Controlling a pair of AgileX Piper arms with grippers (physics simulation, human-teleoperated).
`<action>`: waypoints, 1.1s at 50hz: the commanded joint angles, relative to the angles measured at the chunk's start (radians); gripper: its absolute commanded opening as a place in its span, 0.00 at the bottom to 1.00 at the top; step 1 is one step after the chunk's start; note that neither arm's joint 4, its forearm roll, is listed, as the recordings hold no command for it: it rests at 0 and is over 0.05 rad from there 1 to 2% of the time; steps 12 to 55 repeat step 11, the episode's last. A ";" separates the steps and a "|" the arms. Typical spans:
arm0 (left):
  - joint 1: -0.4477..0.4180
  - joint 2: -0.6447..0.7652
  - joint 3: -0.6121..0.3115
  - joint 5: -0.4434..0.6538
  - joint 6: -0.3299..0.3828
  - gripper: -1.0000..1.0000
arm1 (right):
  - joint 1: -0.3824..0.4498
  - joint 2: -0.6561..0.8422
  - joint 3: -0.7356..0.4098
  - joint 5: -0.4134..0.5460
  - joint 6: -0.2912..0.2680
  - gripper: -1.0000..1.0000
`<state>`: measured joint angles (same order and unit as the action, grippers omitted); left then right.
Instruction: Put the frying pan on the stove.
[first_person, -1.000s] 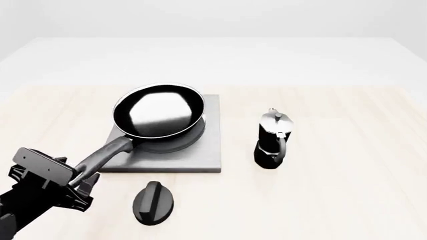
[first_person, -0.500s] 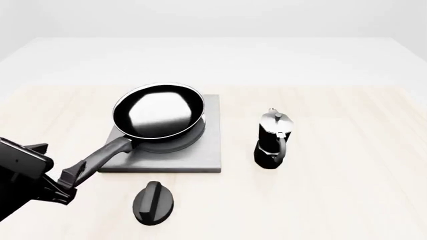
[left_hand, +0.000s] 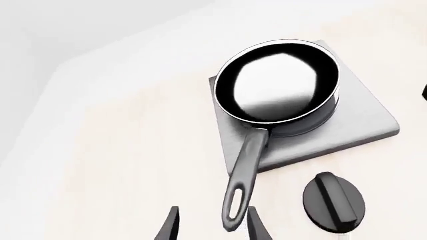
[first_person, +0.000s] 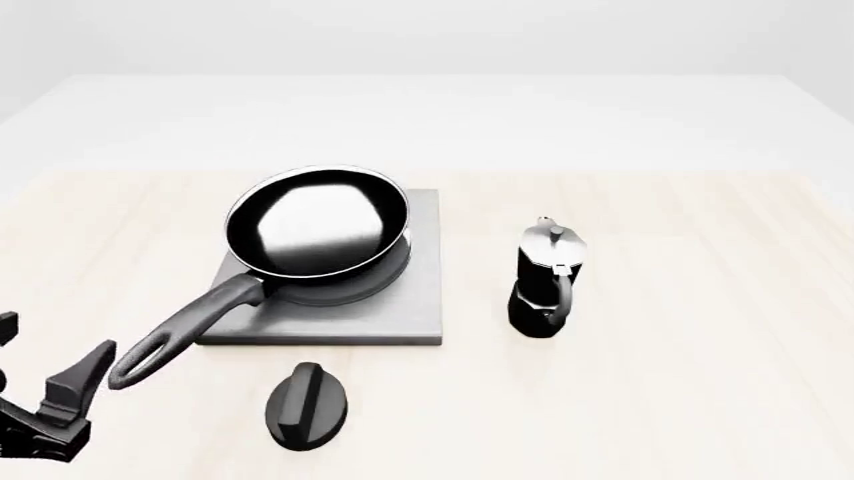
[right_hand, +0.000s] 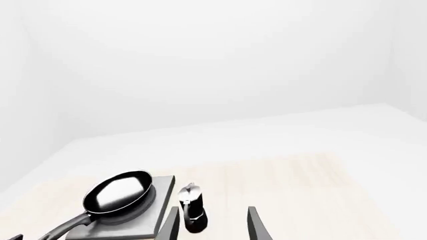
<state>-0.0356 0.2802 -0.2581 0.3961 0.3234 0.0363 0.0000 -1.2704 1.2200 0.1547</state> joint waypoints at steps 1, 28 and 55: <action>0.015 -0.261 0.022 0.177 -0.057 1.00 | -0.002 0.000 -0.001 0.000 -0.004 1.00; 0.045 -0.280 0.005 0.125 -0.129 1.00 | -0.002 0.000 -0.002 0.000 -0.005 1.00; 0.045 -0.280 0.005 0.125 -0.129 1.00 | -0.002 0.000 -0.002 0.000 -0.005 1.00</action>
